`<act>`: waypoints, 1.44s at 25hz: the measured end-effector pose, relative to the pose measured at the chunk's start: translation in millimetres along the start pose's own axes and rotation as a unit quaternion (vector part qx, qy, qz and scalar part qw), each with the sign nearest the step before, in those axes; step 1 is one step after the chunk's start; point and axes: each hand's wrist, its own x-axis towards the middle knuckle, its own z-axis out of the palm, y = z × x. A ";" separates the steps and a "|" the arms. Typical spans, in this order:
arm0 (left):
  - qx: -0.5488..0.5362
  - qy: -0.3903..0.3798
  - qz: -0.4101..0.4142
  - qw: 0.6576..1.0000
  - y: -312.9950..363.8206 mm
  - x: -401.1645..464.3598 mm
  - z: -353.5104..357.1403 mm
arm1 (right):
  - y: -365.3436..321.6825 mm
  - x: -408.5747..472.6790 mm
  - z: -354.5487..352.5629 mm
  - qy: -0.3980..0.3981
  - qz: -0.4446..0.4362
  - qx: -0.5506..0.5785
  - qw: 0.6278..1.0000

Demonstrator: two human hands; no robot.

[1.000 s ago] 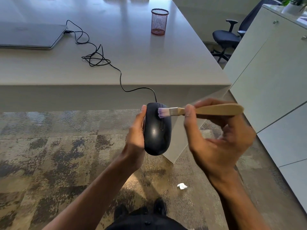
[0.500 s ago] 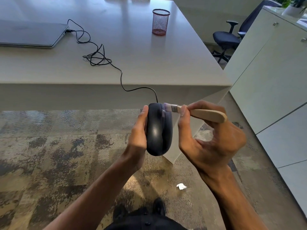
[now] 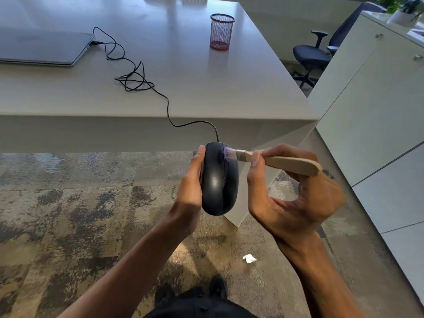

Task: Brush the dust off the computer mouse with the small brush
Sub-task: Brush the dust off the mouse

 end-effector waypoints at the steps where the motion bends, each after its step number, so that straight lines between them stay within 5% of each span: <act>1: -0.002 0.001 -0.002 1.000 0.7 0.3 -0.2 | -0.8 -1.1 -0.9 -0.006 0.002 -0.002 1.000; 8: 0.000 -0.015 -0.003 1.000 -1.7 -1.5 2.8 | 13.3 3.5 10.1 -0.033 0.044 0.003 0.999; 14: -0.055 -0.011 -0.017 0.998 4.7 2.9 -3.0 | 9.4 9.1 5.3 -0.015 0.196 0.145 0.970; 22: -0.094 -0.040 -0.038 0.994 5.2 4.1 -6.5 | 27.2 7.1 -8.8 -0.185 0.139 0.149 0.961; 31: -0.102 -0.052 -0.060 0.992 2.2 6.1 -9.9 | 29.8 17.8 -14.8 -0.248 0.115 0.173 0.946; 36: -0.104 -0.086 -0.053 0.989 1.7 3.3 -8.2 | 43.3 28.0 -20.2 -0.189 0.174 0.170 0.951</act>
